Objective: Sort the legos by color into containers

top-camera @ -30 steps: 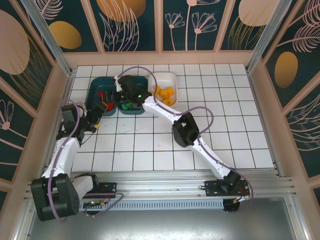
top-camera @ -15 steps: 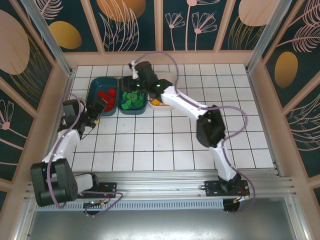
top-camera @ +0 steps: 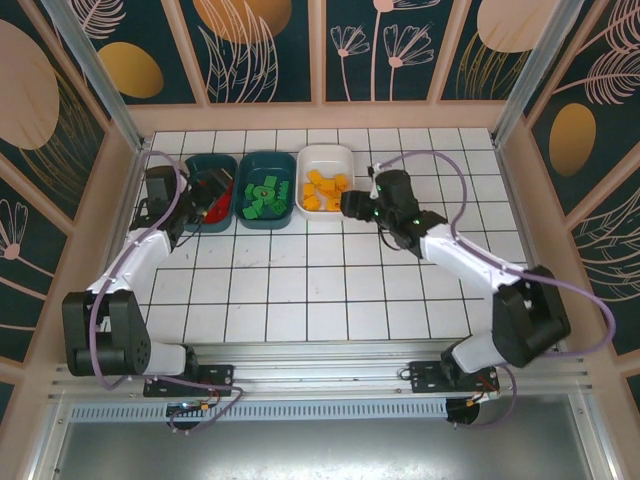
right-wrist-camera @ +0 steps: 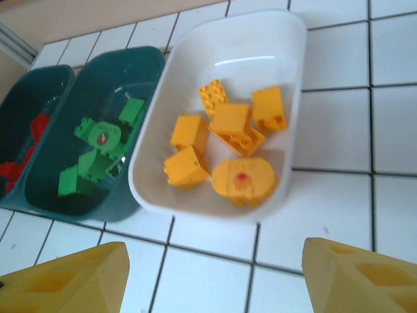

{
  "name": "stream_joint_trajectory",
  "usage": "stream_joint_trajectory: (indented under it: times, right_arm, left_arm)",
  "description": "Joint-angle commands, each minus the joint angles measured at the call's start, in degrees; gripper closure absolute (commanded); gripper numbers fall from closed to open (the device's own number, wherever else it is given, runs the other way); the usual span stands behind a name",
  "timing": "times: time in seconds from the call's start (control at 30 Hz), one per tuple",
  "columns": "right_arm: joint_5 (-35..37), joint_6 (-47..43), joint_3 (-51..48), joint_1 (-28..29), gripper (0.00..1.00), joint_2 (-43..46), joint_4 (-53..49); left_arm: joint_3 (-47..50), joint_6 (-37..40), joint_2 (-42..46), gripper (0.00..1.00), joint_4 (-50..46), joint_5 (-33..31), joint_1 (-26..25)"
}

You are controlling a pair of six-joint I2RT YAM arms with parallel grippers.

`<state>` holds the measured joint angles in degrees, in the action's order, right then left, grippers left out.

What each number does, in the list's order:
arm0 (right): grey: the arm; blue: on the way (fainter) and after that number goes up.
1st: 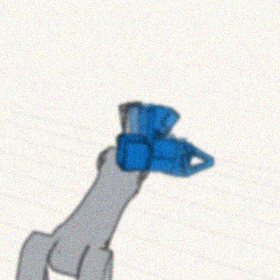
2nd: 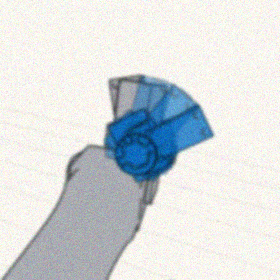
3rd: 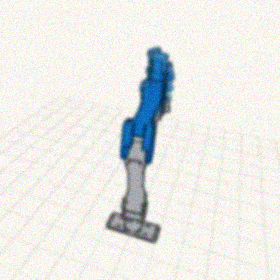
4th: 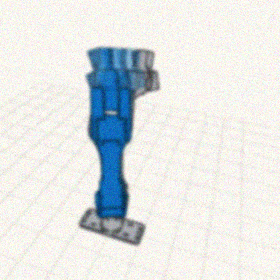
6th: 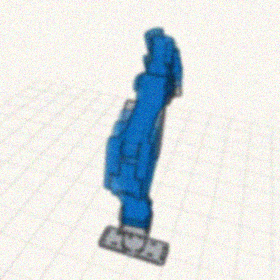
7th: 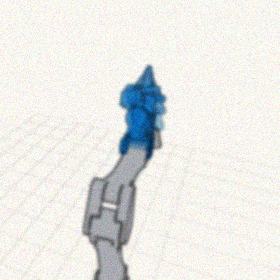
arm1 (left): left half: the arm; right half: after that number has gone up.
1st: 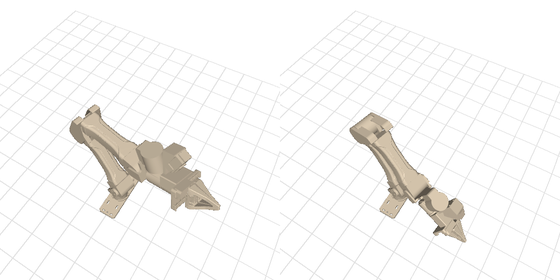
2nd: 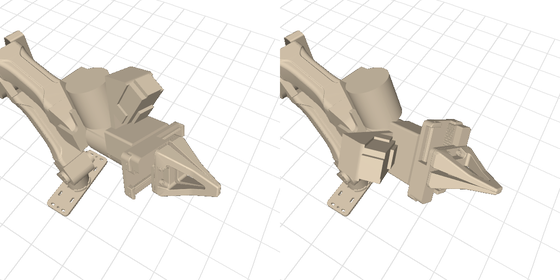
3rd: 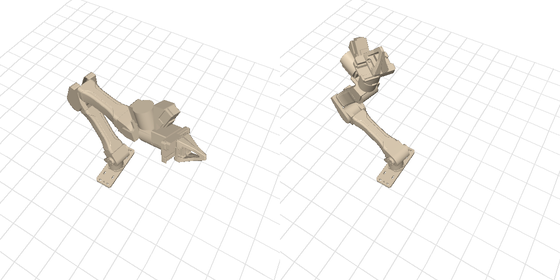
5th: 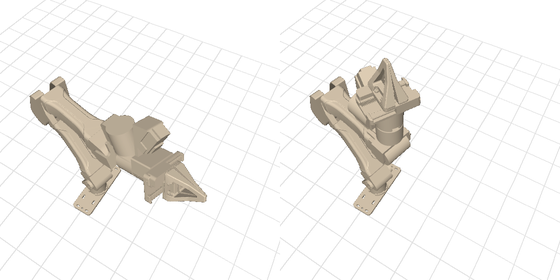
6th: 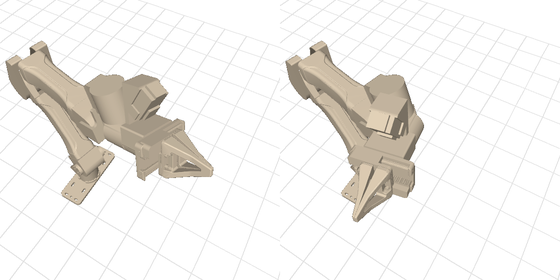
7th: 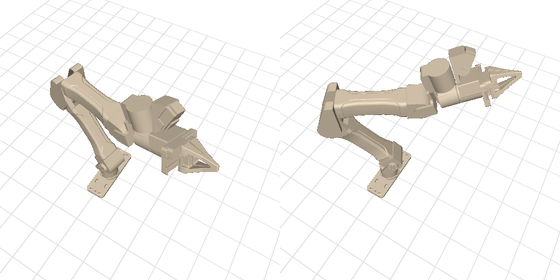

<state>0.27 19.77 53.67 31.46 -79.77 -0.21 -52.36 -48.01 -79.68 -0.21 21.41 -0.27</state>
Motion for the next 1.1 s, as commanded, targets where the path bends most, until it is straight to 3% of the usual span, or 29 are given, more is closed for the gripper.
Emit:
stream_joint_trajectory:
  times: [0.0,0.2,0.23,0.27,0.3,0.37,0.47,0.53,0.6,0.63,0.73,0.83,0.97,1.07]
  right_arm:
    - [1.5,-1.3,-7.3,0.2,0.28,10.9,6.3]
    - [3.5,-3.2,-13.4,0.2,0.23,25.6,11.5]
    - [4.4,-3.3,-13.8,0.2,0.2,26.6,12.2]
    - [6.1,-2.9,-14.2,0.3,0.03,27.5,12.8]
    - [7.6,-2.2,-14.3,0.2,0.01,27.8,13.0]
    - [8.2,-2.6,-14.5,0.2,0.01,27.8,13.4]
    - [12.7,-3.2,-14.2,0.3,0.01,26.6,13.2]
    - [14.4,-5.8,-13.9,0.2,0.01,25.4,14.0]
    - [15.1,-9.6,-14.3,0.2,0.01,24.0,16.2]
    - [15.3,-11.3,-14.8,0.2,0.01,23.7,17.5]
    - [20.0,-17.9,-20.2,0.2,0.01,23.6,28.2]
    - [19.9,-25.6,-29.3,-4.4,0.01,23.6,40.2]
    - [19.3,-21.5,-34.0,-12.4,0.01,20.2,40.2]
    - [19.7,-21.3,-38.6,-15.2,0.01,18.6,45.2]
  left_arm:
    - [0.6,4.2,2.8,0.12,1.1,-4.7,-3.5]
    - [0.0,12.1,14.9,0.11,0.1,-14.1,-7.5]
    - [-0.1,12.8,16.4,0.1,-0.3,-14.9,-7.7]
    - [0.0,13.5,18.2,0.1,-0.3,-16.2,-7.8]
    - [0.3,14.1,20.0,0.09,-0.1,-17.1,-7.9]
    - [1.2,15.3,23.3,0.02,0.5,-19.0,-8.0]
    - [4.1,16.4,28.2,0.02,3.2,-22.8,-8.1]
    - [5.5,15.3,29.9,0.02,3.8,-27.2,-8.1]
    - [7.7,5.6,30.5,0.01,3.5,-36.6,-8.1]
    - [9.7,3.4,30.7,0.02,5.4,-38.8,-8.1]
    - [14.7,7.1,28.9,0.01,12.4,-38.9,-8.1]
    - [22.4,16.9,26.7,0.02,27.6,-32.4,-8.1]
    - [36.9,30.7,26.9,0.01,49.4,-33.1,-8.1]
    - [43.5,33.4,25.7,0.02,56.1,-39.1,-8.0]
